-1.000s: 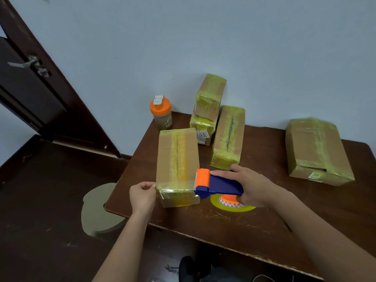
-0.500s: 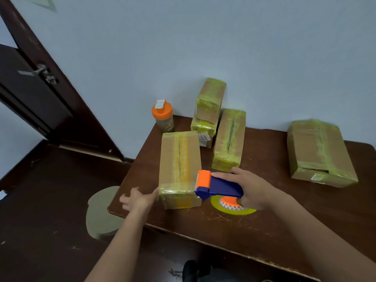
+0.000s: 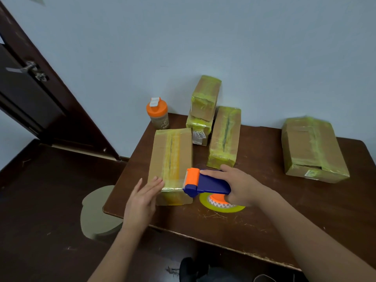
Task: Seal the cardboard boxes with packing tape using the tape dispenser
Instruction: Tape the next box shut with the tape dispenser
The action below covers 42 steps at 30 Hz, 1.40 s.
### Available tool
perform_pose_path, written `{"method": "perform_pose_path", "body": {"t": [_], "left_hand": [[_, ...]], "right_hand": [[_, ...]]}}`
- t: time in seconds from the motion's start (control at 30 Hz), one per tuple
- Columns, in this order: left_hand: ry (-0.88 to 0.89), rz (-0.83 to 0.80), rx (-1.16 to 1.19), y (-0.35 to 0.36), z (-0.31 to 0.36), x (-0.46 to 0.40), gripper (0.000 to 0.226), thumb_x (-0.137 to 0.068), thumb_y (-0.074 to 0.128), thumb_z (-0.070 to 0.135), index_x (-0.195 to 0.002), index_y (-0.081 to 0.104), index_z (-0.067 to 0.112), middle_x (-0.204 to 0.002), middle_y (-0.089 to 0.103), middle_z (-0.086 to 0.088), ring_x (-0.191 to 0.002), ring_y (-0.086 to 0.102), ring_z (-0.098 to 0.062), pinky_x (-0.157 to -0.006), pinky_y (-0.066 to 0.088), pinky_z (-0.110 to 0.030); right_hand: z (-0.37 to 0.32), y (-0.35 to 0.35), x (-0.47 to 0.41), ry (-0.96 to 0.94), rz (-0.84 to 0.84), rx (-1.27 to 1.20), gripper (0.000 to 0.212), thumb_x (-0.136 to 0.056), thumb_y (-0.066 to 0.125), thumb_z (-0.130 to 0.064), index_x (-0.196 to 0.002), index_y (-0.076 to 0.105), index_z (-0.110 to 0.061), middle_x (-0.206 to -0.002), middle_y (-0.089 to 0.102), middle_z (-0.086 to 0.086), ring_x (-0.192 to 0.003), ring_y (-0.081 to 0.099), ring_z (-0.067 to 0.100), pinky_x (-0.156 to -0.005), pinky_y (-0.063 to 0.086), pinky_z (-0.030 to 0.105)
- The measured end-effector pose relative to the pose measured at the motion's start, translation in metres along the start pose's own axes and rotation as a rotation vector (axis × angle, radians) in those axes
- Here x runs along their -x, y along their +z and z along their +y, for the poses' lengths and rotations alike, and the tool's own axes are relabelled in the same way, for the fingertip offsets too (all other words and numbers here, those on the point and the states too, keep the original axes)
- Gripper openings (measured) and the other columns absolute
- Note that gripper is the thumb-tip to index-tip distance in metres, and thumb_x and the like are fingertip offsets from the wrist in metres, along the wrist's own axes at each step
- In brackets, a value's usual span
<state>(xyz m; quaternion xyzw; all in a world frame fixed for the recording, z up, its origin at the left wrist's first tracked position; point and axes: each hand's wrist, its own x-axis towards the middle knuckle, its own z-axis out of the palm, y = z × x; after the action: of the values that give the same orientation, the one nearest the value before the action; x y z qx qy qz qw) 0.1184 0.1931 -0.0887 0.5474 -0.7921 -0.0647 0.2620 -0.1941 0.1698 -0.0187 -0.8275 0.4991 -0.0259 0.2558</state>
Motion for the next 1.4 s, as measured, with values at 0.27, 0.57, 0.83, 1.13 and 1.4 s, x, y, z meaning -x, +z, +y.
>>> {"method": "perform_pose_path", "body": {"t": [0.27, 0.57, 0.83, 1.13, 1.4], "left_hand": [[0.043, -0.273, 0.017, -0.011, 0.031, -0.003, 0.067, -0.087, 0.041, 0.038, -0.15, 0.032, 0.018, -0.158, 0.023, 0.006, -0.146, 0.012, -0.004, -0.12, 0.016, -0.036], [-0.097, -0.253, -0.042, -0.001, 0.043, -0.004, 0.079, -0.081, 0.061, 0.009, -0.151, 0.026, 0.022, -0.157, 0.013, 0.01, -0.146, 0.007, -0.003, -0.12, 0.003, -0.031], [-0.147, -0.252, -0.164, 0.002, 0.041, -0.006, 0.083, -0.079, 0.06, 0.009, -0.152, 0.022, 0.018, -0.159, 0.014, 0.003, -0.147, 0.005, -0.01, -0.12, -0.002, -0.032], [-0.093, -0.325, -0.176, 0.008, 0.042, -0.016, 0.09, -0.086, 0.059, 0.009, -0.15, -0.002, 0.028, -0.157, -0.006, 0.01, -0.146, -0.009, -0.008, -0.115, -0.01, -0.028], [-0.081, -0.331, -0.194, 0.006, 0.042, -0.017, 0.089, -0.079, 0.062, 0.001, -0.152, 0.013, 0.021, -0.157, 0.008, 0.006, -0.145, 0.002, -0.009, -0.117, -0.004, -0.031]], "right_hand": [[-0.008, 0.015, -0.014, 0.013, 0.034, -0.077, 0.094, -0.081, 0.068, -0.021, -0.147, 0.011, -0.056, -0.116, 0.041, -0.006, -0.094, 0.048, 0.013, -0.077, 0.053, 0.034], [-0.004, 0.016, -0.014, 0.001, 0.017, -0.125, 0.092, -0.083, 0.068, -0.018, -0.148, 0.015, -0.053, -0.112, 0.039, -0.008, -0.084, 0.045, 0.006, -0.067, 0.037, 0.018], [-0.005, 0.015, -0.016, -0.003, 0.021, -0.18, 0.091, -0.082, 0.068, -0.017, -0.148, 0.016, -0.053, -0.108, 0.039, -0.008, -0.086, 0.047, 0.009, -0.068, 0.043, 0.021], [-0.001, 0.012, -0.012, -0.081, 0.015, 0.004, 0.091, -0.085, 0.068, -0.034, -0.149, 0.006, -0.053, -0.122, 0.038, -0.007, -0.1, 0.045, 0.011, -0.076, 0.051, 0.029], [0.012, 0.005, 0.003, -0.108, -0.039, 0.099, 0.096, -0.085, 0.069, -0.042, -0.15, -0.001, -0.051, -0.126, 0.038, -0.009, -0.106, 0.043, 0.01, -0.076, 0.05, 0.026]]}}
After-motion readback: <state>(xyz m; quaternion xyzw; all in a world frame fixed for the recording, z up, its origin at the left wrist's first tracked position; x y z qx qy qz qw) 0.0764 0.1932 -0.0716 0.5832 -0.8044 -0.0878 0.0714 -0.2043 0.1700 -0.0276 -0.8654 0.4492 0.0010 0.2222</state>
